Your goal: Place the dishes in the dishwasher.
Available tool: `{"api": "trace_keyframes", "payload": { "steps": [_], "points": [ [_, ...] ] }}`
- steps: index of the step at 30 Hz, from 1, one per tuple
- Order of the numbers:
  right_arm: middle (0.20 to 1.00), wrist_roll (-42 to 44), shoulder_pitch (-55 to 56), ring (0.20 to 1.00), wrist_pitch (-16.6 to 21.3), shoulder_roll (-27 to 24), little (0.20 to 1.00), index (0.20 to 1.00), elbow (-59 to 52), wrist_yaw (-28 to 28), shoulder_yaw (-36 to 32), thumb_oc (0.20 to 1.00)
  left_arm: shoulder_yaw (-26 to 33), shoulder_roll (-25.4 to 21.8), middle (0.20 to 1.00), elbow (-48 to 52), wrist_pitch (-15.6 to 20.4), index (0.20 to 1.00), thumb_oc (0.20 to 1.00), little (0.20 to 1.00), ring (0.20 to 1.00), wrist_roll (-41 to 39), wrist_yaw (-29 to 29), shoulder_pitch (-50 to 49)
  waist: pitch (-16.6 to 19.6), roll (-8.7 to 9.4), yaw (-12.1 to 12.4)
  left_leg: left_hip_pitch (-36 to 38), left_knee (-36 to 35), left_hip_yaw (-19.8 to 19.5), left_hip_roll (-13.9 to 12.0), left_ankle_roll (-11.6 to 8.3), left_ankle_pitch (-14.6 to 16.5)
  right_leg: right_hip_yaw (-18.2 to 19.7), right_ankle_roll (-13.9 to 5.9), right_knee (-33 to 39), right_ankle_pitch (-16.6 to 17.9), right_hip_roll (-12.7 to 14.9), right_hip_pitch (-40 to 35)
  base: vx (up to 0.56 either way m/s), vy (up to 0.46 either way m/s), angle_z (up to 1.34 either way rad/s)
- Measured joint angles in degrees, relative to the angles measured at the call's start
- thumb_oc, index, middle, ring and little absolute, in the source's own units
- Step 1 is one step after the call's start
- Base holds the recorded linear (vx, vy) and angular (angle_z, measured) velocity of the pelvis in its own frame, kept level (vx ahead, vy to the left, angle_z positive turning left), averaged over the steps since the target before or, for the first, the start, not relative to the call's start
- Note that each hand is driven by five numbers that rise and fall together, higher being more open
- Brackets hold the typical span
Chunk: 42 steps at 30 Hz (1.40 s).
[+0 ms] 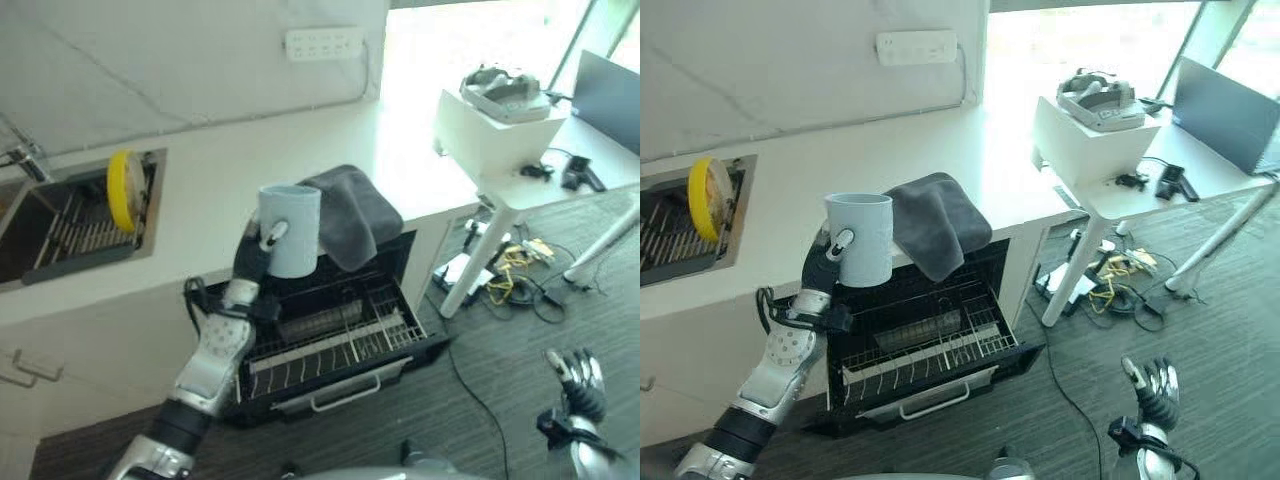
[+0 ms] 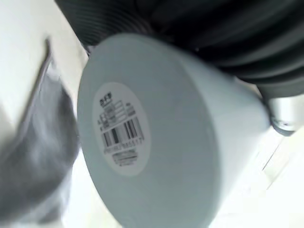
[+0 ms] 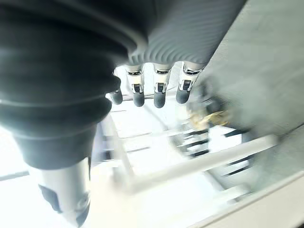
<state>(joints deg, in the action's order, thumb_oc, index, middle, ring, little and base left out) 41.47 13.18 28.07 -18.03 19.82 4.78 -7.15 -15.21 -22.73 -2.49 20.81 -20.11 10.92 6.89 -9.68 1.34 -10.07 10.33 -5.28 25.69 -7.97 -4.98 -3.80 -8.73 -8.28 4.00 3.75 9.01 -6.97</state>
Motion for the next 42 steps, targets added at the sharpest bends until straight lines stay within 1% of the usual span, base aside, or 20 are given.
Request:
{"api": "trace_keyframes", "payload": {
  "steps": [3, 5, 6, 8, 9, 11, 14, 15, 16, 19, 21, 23, 24, 25, 27, 30, 33, 35, 40, 42],
  "points": [
    [1.0, -2.5, 0.3, 1.0, 0.5, -0.2, 1.0, 1.0, -14.2, -1.9, 0.6, 1.0, 0.0, 2.2, 0.2, -0.1, 3.6, 0.2, 0.2, 0.2, 0.2, 0.2, 2.2, -0.1, 0.0, 0.32, -1.8, 1.0, 0.0, 2.0, 0.1, -0.08, 0.3, 2.6, 0.07, -0.2, 0.4, -0.2, 1.0, -0.01, 0.01, -0.44],
    [1.0, -3.4, -0.7, 1.0, 1.6, -1.3, 1.0, 1.0, -18.7, -5.7, 1.8, 1.0, 0.0, 2.2, 0.2, -0.1, 6.0, 0.2, 0.2, 0.2, 0.2, 1.5, 5.1, 0.4, 0.2, 0.74, -2.5, 1.7, 0.0, 3.7, 0.0, -0.18, 0.5, 3.6, -0.43, -0.2, 0.3, -0.2, 1.4, -0.01, 0.036, -0.45],
    [1.0, -2.9, -0.8, 1.0, 1.2, -2.0, 1.0, 1.0, -21.1, -9.0, 2.3, 1.0, 0.2, 2.2, 0.2, -0.4, 8.7, 0.2, 0.2, 0.2, 0.2, 4.4, 9.4, 0.7, 0.6, 1.12, -3.0, 1.9, 0.0, 4.4, 0.1, -0.2, 0.6, 3.9, -0.37, -0.5, 0.3, -0.2, 1.8, -0.01, 0.051, -0.48],
    [1.0, -1.4, -3.1, 1.0, -0.7, -4.3, 1.0, 1.0, -23.9, -13.5, 7.6, 1.0, -0.3, 1.9, 0.2, -0.6, 9.8, 0.2, 0.2, 0.2, 0.2, 16.8, 21.7, 2.3, 0.6, 1.11, -3.2, 1.9, 0.0, 6.4, 0.2, -0.13, 0.6, 5.1, -0.51, -1.0, 1.1, -0.1, 3.3, -0.01, 0.058, -0.41],
    [1.0, -0.9, -3.8, 1.0, -2.0, -4.9, 1.0, 1.0, -25.3, -15.1, 9.3, 1.0, -0.5, 1.8, 0.2, -0.6, 9.8, 0.2, 0.2, 0.2, 0.2, 21.5, 25.1, 4.2, 0.7, 0.94, -3.2, 1.9, 0.0, 6.4, 0.3, -0.13, 0.6, 5.1, -0.18, -0.7, 1.5, 0.0, 3.2, 0.0, 0.034, -0.13],
    [1.0, 0.2, -4.7, 1.0, -3.6, -5.3, 1.0, 1.0, -27.7, -16.8, 10.6, 1.0, -0.4, 1.1, 0.2, -0.6, 9.9, 0.2, 0.2, 0.2, 0.2, 26.5, 27.7, 5.6, 1.1, 0.13, -3.1, 1.9, 0.0, 6.3, 0.3, -0.1, 0.7, 4.9, -0.23, -0.3, 1.8, 0.0, 2.8, 0.0, 0.0, 0.0],
    [1.0, 0.3, -9.2, 1.0, -7.2, -8.6, 1.0, 1.0, -28.1, -18.3, 14.4, 1.0, -1.9, -0.5, 0.2, 0.4, 9.8, 0.2, 0.2, 0.2, 0.2, 38.7, 33.8, 4.7, 1.5, -1.21, -0.6, 2.0, 0.0, 5.7, 0.3, 0.02, 0.7, 4.2, -0.13, 1.0, 2.7, 0.3, 1.3, 0.0, -0.025, 0.12],
    [1.0, 0.4, -10.3, 1.0, -7.5, -9.3, 1.0, 1.0, -28.1, -18.4, 15.6, 1.0, -3.2, -1.4, 0.2, 0.5, 9.9, 0.2, 0.2, 0.2, 0.2, 39.7, 34.6, 5.1, 1.6, -1.25, -0.5, 1.9, 0.0, 5.0, 0.5, 0.02, 0.7, 3.5, -0.16, 1.0, 2.7, 0.4, 1.2, 0.0, -0.035, 0.31],
    [1.0, 0.3, -11.4, 1.0, -8.3, -9.5, 1.0, 1.0, -28.5, -19.1, 16.7, 1.0, -3.1, -1.7, 0.2, 0.9, 10.6, 0.2, 0.2, 0.2, 0.2, 43.0, 35.1, 4.6, 1.6, -1.5, 1.2, 1.8, 0.0, 4.3, 0.3, 0.03, 0.7, 2.7, -0.24, 1.0, 2.6, 0.6, 0.8, 0.01, -0.034, 0.32],
    [1.0, 0.3, -12.9, 1.0, -9.0, -9.4, 1.0, 1.0, -29.5, -20.5, 20.4, 1.0, -4.0, -3.5, 0.2, 2.0, 10.7, 0.2, 0.2, 0.2, 0.2, 47.5, 36.8, 4.5, 1.6, -1.46, 2.9, 1.7, 0.0, 3.1, 0.4, 0.02, 0.7, 1.5, -0.36, 1.0, 1.9, 0.7, 0.0, -0.02, -0.036, 0.23],
    [1.0, 0.3, -14.3, 1.0, -10.0, -9.5, 1.0, 1.0, -29.6, -20.8, 22.4, 1.0, -4.6, -4.3, 0.2, 2.0, 8.7, 0.2, 0.2, 0.2, 0.2, 49.3, 39.2, 4.3, 1.7, -1.59, 4.1, 1.3, 0.0, 2.6, 0.4, 0.24, 0.6, 0.8, -0.24, 1.0, 2.0, 0.9, 0.1, 0.0, -0.044, 0.18],
    [1.0, 0.2, -15.3, 1.0, -10.4, -9.5, 1.0, 1.0, -29.6, -21.4, 25.1, 1.0, -4.5, -4.1, 0.2, 2.0, 5.0, 0.2, 0.2, 0.2, 0.2, 54.4, 45.3, 2.6, 1.7, -1.56, 4.9, 0.7, 0.0, 1.2, 0.4, 0.26, 0.4, -0.5, -0.23, 1.0, 1.9, 0.9, -0.5, 0.04, -0.051, 0.35],
    [1.0, 0.2, -15.8, 1.0, -10.4, -9.5, 1.0, 1.0, -29.6, -21.4, 26.0, 1.0, -4.4, -4.1, 0.2, 2.0, 3.3, 0.2, 0.2, 0.2, 0.2, 56.3, 46.5, 1.8, 1.8, -1.51, 5.4, 0.7, 0.0, 0.1, 0.4, 0.26, 0.4, -1.6, -0.24, 1.0, 1.6, 1.0, -0.9, 0.05, -0.059, 0.37],
    [1.0, 0.2, -16.9, 1.0, -10.5, -9.5, 1.0, 1.0, -29.6, -21.3, 26.9, 1.0, -4.5, -4.1, 0.2, 2.0, 2.0, 0.2, 0.2, 0.2, 0.2, 57.6, 47.0, 1.6, 1.9, -1.42, 6.7, 0.7, -0.1, -0.5, 0.4, 0.26, 0.4, -2.3, -0.26, 1.0, 1.5, 1.0, -1.7, 0.04, -0.05, 0.4],
    [1.0, 0.2, -20.1, 1.0, -11.6, -9.4, 1.0, 1.0, -29.6, -21.2, 28.5, 1.0, -5.0, -4.2, 0.2, 2.0, 0.1, 0.2, 0.2, 0.2, 0.2, 59.8, 48.0, 1.7, 2.3, -0.97, 7.5, -0.2, -0.1, -2.3, 0.4, 0.24, 0.1, -4.2, -0.3, 1.0, 1.1, 1.1, -1.8, 0.03, -0.031, 0.44],
    [1.0, 0.3, -24.2, 1.0, -13.7, -9.3, 1.0, 1.0, -29.6, -20.8, 30.1, 1.0, -5.0, -4.5, 0.2, 1.9, -1.6, 0.2, 0.2, 0.2, 0.2, 61.9, 49.8, 1.6, 2.6, -0.53, 10.0, -0.8, 0.0, -3.7, 0.5, 0.32, -0.1, -5.7, -0.34, 1.0, 1.1, 1.2, -2.0, 0.04, -0.015, 0.28],
    [1.0, 0.3, -25.0, 1.0, -15.4, -8.1, 1.0, 1.0, -29.6, -20.6, 32.8, 1.0, -5.2, -5.5, 0.2, 1.7, -3.7, 0.2, 0.2, 0.2, 0.2, 64.1, 50.7, 1.6, 3.0, -0.04, 10.6, -1.2, 0.0, -5.0, 1.0, 0.61, -0.3, -6.8, -0.46, 1.0, 0.9, 1.6, -2.8, 0.04, -0.009, 0.22],
    [1.0, 0.3, -25.9, 1.0, -16.2, -7.3, 1.0, 1.0, -29.6, -20.6, 35.5, 1.0, -5.2, -5.6, 0.2, -0.4, -6.2, 0.2, 0.2, 0.2, 0.2, 64.8, 52.5, 1.8, 3.2, 0.19, 10.7, -1.3, 0.0, -5.9, 1.0, 0.67, -0.4, -7.7, -0.46, 1.0, 0.8, 1.6, -3.1, 0.03, -0.012, 0.18],
    [1.0, 0.3, -28.0, 1.0, -17.6, -5.8, 1.0, 1.0, -29.3, -19.9, 36.0, 1.0, -5.3, -5.7, 0.2, -2.6, -11.1, 0.2, 0.2, 0.2, 0.2, 66.6, 55.7, 1.8, 4.0, 0.19, 11.3, -1.7, 0.0, -6.5, 0.9, 0.49, -0.6, -8.0, -0.21, 1.0, 0.3, 1.5, -3.0, 0.02, -0.014, 0.07],
    [1.0, 0.3, -28.4, 1.0, -17.8, -5.5, 1.0, 1.0, -29.3, -18.9, 36.6, 1.0, -6.0, -5.7, 0.2, -3.0, -11.4, 0.2, 0.2, 0.2, 0.2, 66.9, 57.3, 1.9, 4.9, 0.03, 11.8, -2.2, 0.0, -6.8, 1.0, 0.72, -0.7, -8.4, -0.22, 1.0, 0.3, 1.6, -2.9, 0.02, -0.016, 0.09]
  ]
}}
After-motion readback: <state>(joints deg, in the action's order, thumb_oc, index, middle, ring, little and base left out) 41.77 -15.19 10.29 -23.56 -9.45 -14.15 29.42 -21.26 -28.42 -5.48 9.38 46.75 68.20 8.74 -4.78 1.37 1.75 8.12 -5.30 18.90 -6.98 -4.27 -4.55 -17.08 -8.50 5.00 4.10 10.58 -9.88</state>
